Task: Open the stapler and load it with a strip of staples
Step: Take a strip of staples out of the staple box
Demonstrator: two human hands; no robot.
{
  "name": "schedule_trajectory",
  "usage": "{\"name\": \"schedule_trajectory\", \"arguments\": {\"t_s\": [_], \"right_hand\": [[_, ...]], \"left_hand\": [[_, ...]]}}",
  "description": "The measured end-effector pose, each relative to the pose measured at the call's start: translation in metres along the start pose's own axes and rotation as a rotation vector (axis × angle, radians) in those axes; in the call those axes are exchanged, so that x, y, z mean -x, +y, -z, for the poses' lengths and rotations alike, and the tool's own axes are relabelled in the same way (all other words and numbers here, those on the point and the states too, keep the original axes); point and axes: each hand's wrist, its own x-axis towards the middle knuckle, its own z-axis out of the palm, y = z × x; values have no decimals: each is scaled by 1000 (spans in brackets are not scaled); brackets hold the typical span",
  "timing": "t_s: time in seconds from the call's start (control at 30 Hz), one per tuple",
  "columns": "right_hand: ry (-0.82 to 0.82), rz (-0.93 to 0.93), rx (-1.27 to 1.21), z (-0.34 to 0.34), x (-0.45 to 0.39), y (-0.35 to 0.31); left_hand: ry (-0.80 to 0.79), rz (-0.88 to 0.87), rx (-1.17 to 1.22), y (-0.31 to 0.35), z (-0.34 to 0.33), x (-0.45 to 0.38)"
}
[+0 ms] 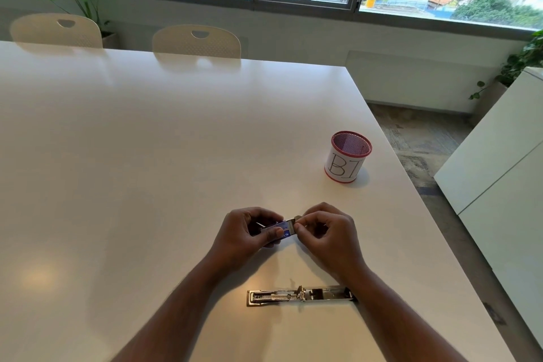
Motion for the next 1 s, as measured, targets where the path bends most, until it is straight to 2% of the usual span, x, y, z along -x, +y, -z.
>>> {"name": "schedule_trajectory", "arguments": {"t_s": [0.13, 0.23, 0.47, 0.8, 1.0], "right_hand": [[-5, 53, 142, -5, 0, -3], [-8, 64, 196, -7, -1, -2], [8, 47, 112, -9, -1, 3], [85, 147, 1, -11, -3, -1], [150, 64, -170, -7, 0, -4]], "left_hand": [[22, -6, -76, 1, -1, -1], [20, 0, -38, 3, -2, 1], [34, 8, 7, 5, -3, 0], [3, 35, 35, 7, -4, 0], [-16, 5, 51, 9, -3, 0]]}}
